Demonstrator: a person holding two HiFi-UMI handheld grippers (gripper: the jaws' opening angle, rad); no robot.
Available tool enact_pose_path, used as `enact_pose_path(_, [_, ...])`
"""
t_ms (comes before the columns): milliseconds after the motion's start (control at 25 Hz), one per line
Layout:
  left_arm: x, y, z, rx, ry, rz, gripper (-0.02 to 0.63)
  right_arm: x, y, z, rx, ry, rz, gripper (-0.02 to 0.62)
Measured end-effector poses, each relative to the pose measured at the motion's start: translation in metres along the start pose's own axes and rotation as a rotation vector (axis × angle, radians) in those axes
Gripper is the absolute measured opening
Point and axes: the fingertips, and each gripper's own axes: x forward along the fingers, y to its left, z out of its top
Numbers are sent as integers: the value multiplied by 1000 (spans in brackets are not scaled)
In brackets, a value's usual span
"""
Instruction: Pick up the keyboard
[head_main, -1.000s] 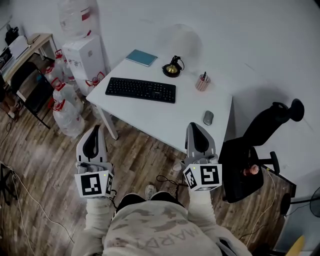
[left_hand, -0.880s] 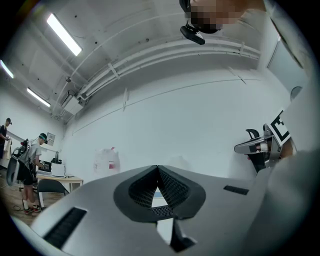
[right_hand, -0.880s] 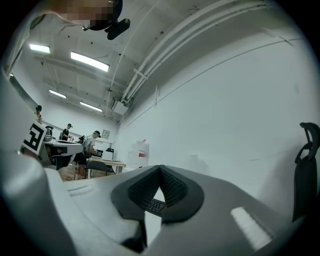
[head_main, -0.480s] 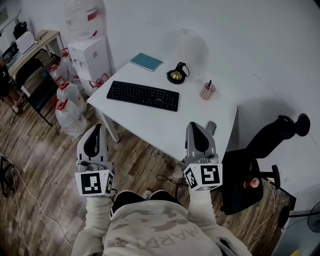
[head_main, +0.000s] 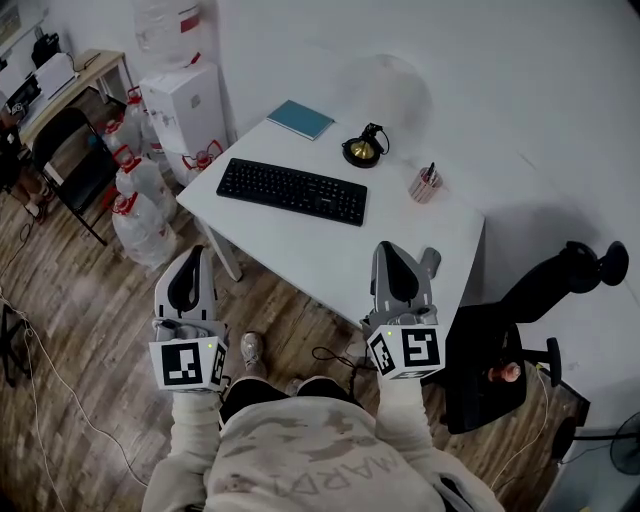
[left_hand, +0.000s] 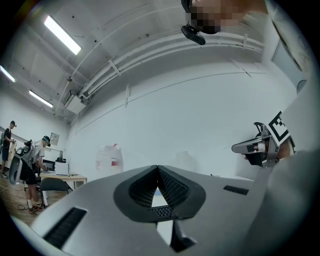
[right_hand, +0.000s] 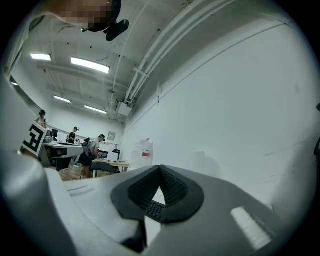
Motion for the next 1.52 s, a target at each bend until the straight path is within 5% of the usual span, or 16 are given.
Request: enact_pose_path(1520, [194, 157, -47, -28, -22, -198, 6, 199, 43, -23, -18, -12, -209, 11])
